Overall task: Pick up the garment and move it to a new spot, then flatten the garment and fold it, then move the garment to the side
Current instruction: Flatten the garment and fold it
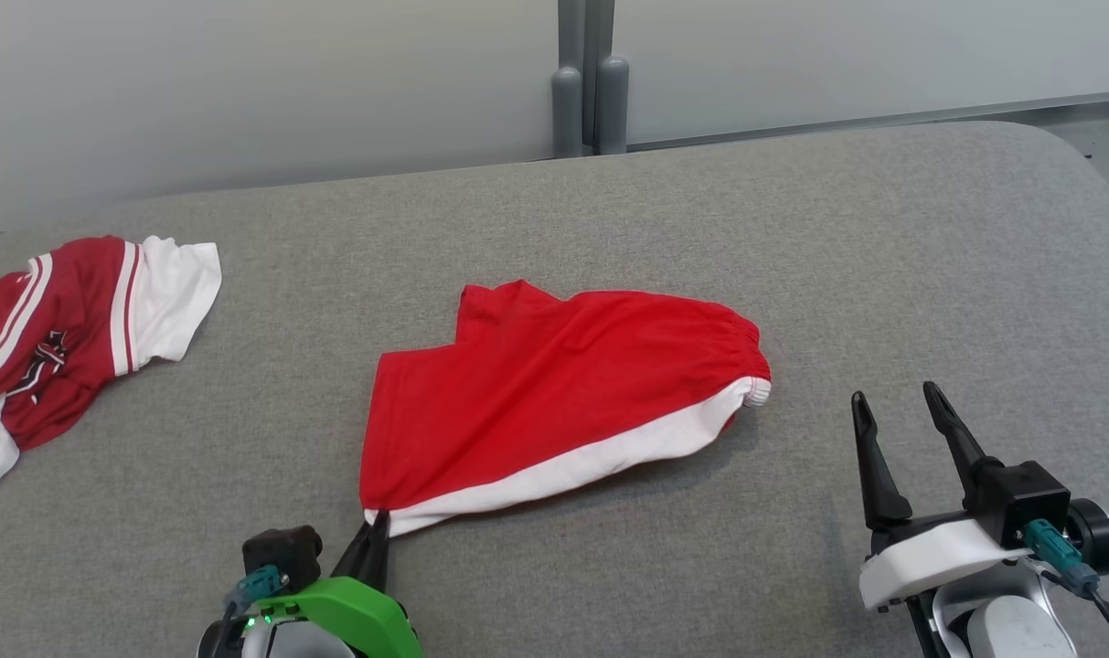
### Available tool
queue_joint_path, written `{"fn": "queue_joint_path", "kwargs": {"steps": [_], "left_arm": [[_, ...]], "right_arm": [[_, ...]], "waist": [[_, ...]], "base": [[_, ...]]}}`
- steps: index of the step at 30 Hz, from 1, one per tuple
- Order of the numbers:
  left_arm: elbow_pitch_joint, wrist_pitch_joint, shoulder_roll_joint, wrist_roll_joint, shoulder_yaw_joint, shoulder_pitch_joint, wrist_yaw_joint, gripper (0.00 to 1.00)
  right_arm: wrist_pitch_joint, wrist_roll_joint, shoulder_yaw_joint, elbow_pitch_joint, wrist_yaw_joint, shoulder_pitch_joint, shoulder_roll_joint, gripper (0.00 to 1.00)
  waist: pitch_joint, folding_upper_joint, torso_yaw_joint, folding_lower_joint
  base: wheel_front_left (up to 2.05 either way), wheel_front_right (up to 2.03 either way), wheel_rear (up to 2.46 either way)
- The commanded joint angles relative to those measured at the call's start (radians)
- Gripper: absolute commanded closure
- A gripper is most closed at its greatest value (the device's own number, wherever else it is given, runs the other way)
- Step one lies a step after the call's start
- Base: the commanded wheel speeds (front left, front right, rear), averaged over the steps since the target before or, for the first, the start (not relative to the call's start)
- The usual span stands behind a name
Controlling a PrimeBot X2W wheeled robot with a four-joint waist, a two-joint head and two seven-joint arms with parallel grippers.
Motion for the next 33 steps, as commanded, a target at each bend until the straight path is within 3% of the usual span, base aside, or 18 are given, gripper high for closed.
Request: {"fn": "queue_joint_path", "kwargs": {"steps": [1,3,4,13,33], "left_arm": [[0.019,-0.014,0.0,-0.003,0.007,-0.006,-0.004,1.0],[0.038,-0.031,-0.007,-0.005,0.017,-0.008,-0.006,0.58],[0.047,-0.038,-0.011,-0.007,0.022,-0.008,-0.009,0.0],[0.055,-0.07,-0.015,0.021,0.064,0.02,-0.032,0.0],[-0.281,-0.069,-0.042,0.243,0.27,0.211,-0.01,0.0]], "right_arm": [[-0.003,-0.01,-0.003,0.006,0.0,0.012,-0.003,0.0],[-0.003,-0.011,-0.003,0.01,0.0,0.013,-0.003,0.0],[-0.003,-0.01,-0.004,0.011,0.0,0.015,-0.003,0.0],[-0.003,-0.011,-0.001,0.01,0.0,0.025,-0.003,0.0],[-0.003,-0.04,-0.007,-0.032,0.0,0.036,-0.003,0.0]], "waist": [[-0.003,0.0041,-0.007,0.0],[-0.007,0.0041,-0.011,0.0],[-0.01,0.0041,-0.012,0.0],[-0.046,0.0041,-0.003,0.0],[-0.124,0.0041,0.033,0.0]], "base": [[0.0,0.0,0.0],[0.0,0.0,0.0],[0.0,0.0,0.0],[0.0,0.0,0.0],[0.0,0.0,0.0]]}}
